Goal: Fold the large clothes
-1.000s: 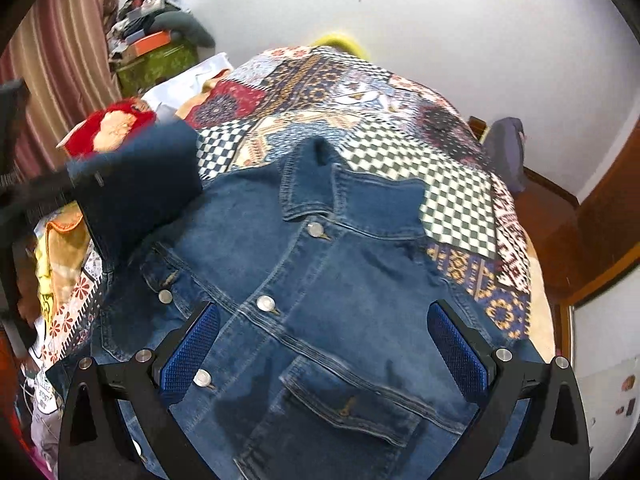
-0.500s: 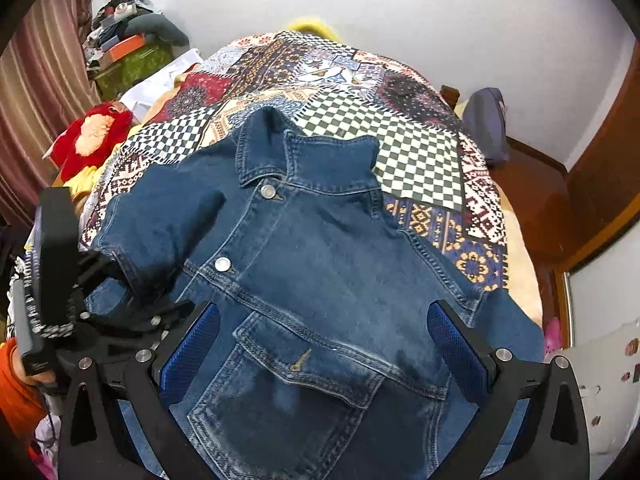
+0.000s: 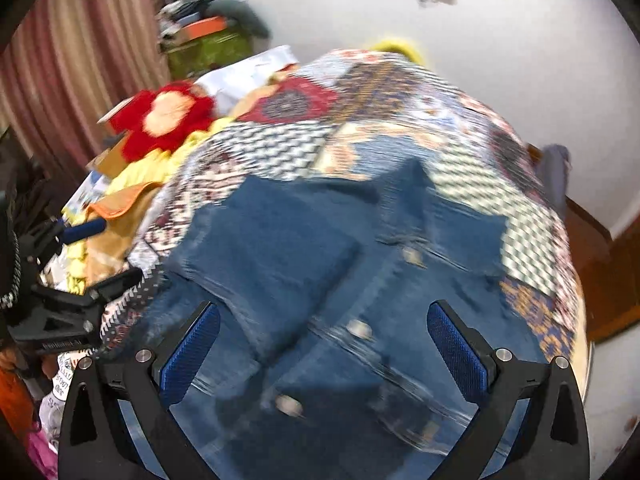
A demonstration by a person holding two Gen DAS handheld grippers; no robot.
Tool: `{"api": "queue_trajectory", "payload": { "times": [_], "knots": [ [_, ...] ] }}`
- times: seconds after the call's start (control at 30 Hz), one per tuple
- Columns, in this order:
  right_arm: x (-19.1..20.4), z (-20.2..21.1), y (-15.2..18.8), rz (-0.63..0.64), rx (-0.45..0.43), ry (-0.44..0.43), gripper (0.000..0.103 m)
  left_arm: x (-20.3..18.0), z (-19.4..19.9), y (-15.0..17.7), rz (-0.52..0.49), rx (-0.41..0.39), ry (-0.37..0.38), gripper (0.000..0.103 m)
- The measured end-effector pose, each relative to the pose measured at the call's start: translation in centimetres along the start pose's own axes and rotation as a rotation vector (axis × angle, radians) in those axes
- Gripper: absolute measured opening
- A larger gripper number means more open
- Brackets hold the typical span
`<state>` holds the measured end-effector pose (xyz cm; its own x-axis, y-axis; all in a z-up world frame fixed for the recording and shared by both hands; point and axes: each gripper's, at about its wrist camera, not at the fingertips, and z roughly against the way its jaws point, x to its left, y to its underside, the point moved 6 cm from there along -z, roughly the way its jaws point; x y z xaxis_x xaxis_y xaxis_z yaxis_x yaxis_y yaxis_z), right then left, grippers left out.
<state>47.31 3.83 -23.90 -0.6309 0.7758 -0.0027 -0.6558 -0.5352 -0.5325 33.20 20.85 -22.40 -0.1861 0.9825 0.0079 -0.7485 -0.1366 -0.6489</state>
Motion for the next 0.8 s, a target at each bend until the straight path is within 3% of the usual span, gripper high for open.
{"api": "queue_trajectory", "payload": {
  "times": [0.13,0.27,0.43,0.57,0.6,0.7,0.8],
  "knots": [
    [5.1,-3.8,-0.9,0.091,0.060,-0.046,0.103,4.7,-0.4,1.8,0.056,0.028,-0.073,0.089],
    [9.3,-8.2,-1.3,0.198,0.123,-0.048,0.103,7.6,-1.6,4.7,0.142,0.084,-0.059,0.089],
    [13.1,-13.0,-1.1,0.217,0.231,-0.131,0.100,9.1,-2.5,8.0,0.184,0.134,-0.074,0.089],
    [15.0,-16.9,-0.4,0.254,0.318,-0.127,0.084,9.9,-3.3,10.0,0.240,0.169,-0.062,0.089],
    [14.9,-17.8,-0.2,0.263,0.326,-0.093,0.081,10.1,-3.5,10.2,0.255,0.174,-0.055,0.089],
    [14.5,-18.2,-0.2,0.232,0.318,-0.113,0.071,10.3,-3.7,10.6,0.281,0.177,-0.046,0.089],
    [13.4,-17.1,-0.6,0.169,0.312,-0.182,0.035,10.1,-3.7,10.3,0.269,0.173,-0.049,0.089]
  ]
}}
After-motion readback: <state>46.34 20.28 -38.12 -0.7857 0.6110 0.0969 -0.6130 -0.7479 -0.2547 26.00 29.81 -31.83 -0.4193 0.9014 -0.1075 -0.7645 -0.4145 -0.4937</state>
